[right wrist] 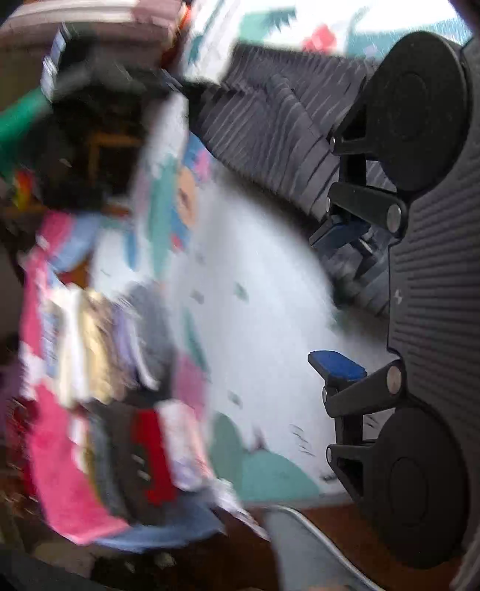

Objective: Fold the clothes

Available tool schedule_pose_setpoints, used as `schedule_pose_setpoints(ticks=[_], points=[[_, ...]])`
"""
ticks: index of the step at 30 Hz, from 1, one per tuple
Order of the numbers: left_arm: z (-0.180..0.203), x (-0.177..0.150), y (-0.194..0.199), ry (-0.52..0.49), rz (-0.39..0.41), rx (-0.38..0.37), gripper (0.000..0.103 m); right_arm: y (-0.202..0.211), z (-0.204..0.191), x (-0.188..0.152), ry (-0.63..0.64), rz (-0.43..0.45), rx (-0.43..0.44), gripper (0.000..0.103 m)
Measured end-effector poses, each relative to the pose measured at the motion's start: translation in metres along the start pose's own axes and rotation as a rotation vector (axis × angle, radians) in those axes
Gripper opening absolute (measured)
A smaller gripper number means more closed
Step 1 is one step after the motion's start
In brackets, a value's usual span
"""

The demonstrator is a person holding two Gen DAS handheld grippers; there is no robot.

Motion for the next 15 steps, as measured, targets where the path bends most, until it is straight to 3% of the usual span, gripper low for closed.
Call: schedule_pose_setpoints(ticks=[5, 12, 15], points=[[-0.008, -0.008, 0.016, 0.041, 0.068, -0.007, 0.005, -0.014, 0.030, 0.011, 0.015, -0.017, -0.106, 0.063], [-0.002, -0.028, 0.060, 0.110, 0.282, -0.035, 0.005, -0.051, 0.015, -0.003, 0.093, -0.176, 0.066, 0.063], [-0.003, -0.030, 0.055, 0.153, 0.317, -0.057, 0.005, -0.047, 0.002, -0.007, 0.102, -0.185, 0.100, 0.066]])
Point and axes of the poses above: each gripper's, at about its wrist camera, not at the fingertips, and y roughly against the way its jaws point, z to its right, x to its top, the point moved 3 cm from there along -y, roughly the way its jaws point, and after that the axes turned 2 degrees about y, right-handed, at the moved point
